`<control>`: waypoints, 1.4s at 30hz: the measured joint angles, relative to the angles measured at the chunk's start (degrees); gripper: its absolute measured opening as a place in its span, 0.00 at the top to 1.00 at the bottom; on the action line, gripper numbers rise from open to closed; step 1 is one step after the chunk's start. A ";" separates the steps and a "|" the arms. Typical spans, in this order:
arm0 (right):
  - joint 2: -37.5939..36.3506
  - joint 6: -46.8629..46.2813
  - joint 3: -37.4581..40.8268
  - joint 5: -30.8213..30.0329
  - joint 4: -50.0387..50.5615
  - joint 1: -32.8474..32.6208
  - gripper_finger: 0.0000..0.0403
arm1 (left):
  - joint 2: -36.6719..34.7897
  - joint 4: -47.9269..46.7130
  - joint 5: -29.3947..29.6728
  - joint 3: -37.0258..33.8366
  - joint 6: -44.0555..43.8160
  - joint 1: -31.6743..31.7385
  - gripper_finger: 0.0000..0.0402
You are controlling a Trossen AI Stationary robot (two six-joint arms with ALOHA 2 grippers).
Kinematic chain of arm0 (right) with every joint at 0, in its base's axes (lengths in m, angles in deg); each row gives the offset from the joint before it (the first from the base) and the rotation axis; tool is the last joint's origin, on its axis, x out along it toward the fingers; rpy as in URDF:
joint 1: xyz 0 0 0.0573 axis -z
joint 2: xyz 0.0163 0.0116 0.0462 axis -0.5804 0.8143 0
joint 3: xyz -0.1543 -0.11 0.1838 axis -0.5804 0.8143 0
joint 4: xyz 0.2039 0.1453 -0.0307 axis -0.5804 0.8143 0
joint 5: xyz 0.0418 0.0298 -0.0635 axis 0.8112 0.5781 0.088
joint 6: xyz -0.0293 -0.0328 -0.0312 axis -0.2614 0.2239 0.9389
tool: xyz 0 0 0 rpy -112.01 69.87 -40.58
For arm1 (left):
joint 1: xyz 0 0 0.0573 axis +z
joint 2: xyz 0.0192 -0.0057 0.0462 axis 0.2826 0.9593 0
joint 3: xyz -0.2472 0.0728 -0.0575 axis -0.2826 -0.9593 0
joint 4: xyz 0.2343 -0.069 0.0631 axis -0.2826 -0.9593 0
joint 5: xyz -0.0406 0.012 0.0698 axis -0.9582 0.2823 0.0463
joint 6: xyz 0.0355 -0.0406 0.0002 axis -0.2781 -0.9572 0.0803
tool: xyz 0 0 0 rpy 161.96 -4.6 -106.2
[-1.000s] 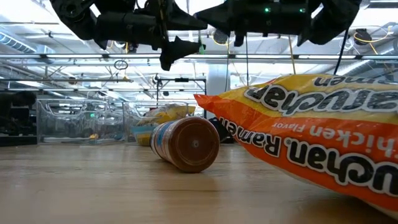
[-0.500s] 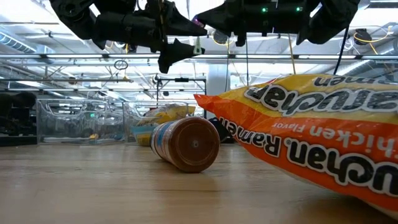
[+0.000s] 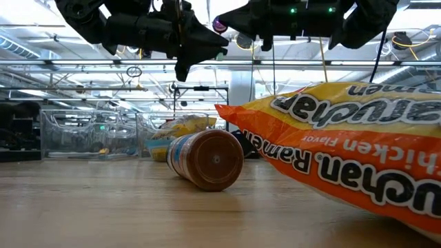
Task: Pick & Place Food Item
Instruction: Put the green spoon into the left transparent bin
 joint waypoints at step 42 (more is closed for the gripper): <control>-0.24 0.66 0.04 0.22 0.15 0.00 0.60 | -0.04 -2.04 -0.19 -0.07 3.72 0.00 0.98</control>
